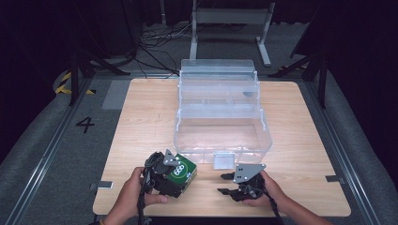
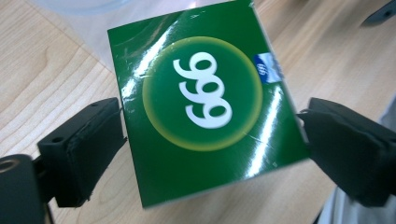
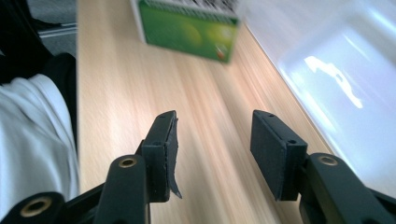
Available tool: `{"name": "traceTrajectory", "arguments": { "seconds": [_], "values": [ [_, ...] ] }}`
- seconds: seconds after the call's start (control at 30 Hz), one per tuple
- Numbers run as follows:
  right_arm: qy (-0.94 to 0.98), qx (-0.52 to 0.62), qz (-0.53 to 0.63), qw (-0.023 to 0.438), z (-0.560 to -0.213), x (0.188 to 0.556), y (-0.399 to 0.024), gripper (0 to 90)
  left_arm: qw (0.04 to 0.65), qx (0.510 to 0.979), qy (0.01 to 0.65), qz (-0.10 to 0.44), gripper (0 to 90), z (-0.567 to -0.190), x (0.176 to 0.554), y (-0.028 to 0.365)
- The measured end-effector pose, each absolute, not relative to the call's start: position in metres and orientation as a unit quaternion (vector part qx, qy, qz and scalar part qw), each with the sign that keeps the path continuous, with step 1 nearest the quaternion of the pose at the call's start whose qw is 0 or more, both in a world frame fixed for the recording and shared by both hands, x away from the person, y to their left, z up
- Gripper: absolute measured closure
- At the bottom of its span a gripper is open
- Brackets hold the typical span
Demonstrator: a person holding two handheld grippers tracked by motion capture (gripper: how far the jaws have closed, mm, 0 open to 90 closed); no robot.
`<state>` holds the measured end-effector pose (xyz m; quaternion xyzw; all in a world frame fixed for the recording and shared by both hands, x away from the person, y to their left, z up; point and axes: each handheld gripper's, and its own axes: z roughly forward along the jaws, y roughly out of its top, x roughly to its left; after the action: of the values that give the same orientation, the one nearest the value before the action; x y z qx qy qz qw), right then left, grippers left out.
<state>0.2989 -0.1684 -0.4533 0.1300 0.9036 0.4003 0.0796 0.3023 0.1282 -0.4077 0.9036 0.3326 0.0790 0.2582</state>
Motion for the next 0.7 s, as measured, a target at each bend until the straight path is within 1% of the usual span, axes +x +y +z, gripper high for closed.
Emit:
{"name": "traceTrajectory", "arguments": {
  "seconds": [0.07, 0.17, 0.2, 0.27, 0.3, 0.37, 0.47, 0.5, 0.53, 0.63, 0.7],
  "values": [
    [0.904, 0.138, 0.396, 0.081, -0.454, 0.301, -0.176, 48.0, 0.256, 0.906, 0.329, 0.07, 4.0, -0.412, 0.308, 0.126],
    [0.905, 0.15, 0.389, 0.087, -0.454, 0.303, -0.186, 43.3, 0.25, 0.909, 0.328, 0.055, 0.2, -0.416, 0.314, 0.125],
    [0.905, 0.15, 0.389, 0.087, -0.454, 0.303, -0.186, 43.3, 0.25, 0.909, 0.328, 0.055, 0.1, -0.416, 0.314, 0.125],
    [0.911, 0.147, 0.374, 0.09, -0.455, 0.306, -0.198, 37.4, 0.256, 0.91, 0.323, 0.038, 0.2, -0.421, 0.319, 0.127],
    [0.914, 0.144, 0.366, 0.097, -0.456, 0.307, -0.203, 36.2, 0.257, 0.909, 0.325, 0.029, 0.2, -0.423, 0.321, 0.126],
    [0.92, 0.151, 0.349, 0.099, -0.458, 0.31, -0.219, 33.7, 0.25, 0.911, 0.326, 0.033, 0.7, -0.425, 0.322, 0.126],
    [0.921, 0.161, 0.338, 0.112, -0.46, 0.312, -0.233, 33.8, 0.248, 0.914, 0.32, 0.031, 0.6, -0.427, 0.325, 0.125],
    [0.915, 0.191, 0.336, 0.117, -0.463, 0.317, -0.257, 34.1, 0.244, 0.915, 0.32, 0.029, 1.2, -0.426, 0.325, 0.125],
    [0.915, 0.191, 0.336, 0.117, -0.463, 0.317, -0.257, 34.1, 0.237, 0.919, 0.315, 0.028, 1.2, -0.426, 0.326, 0.125],
    [0.904, 0.233, 0.336, 0.124, -0.465, 0.323, -0.286, 33.8, 0.213, 0.926, 0.309, 0.027, 2.5, -0.425, 0.329, 0.122],
    [0.888, 0.291, 0.334, 0.123, -0.462, 0.33, -0.306, 33.5, 0.203, 0.931, 0.304, 0.028, 3.2, -0.426, 0.331, 0.12]
  ]
}}
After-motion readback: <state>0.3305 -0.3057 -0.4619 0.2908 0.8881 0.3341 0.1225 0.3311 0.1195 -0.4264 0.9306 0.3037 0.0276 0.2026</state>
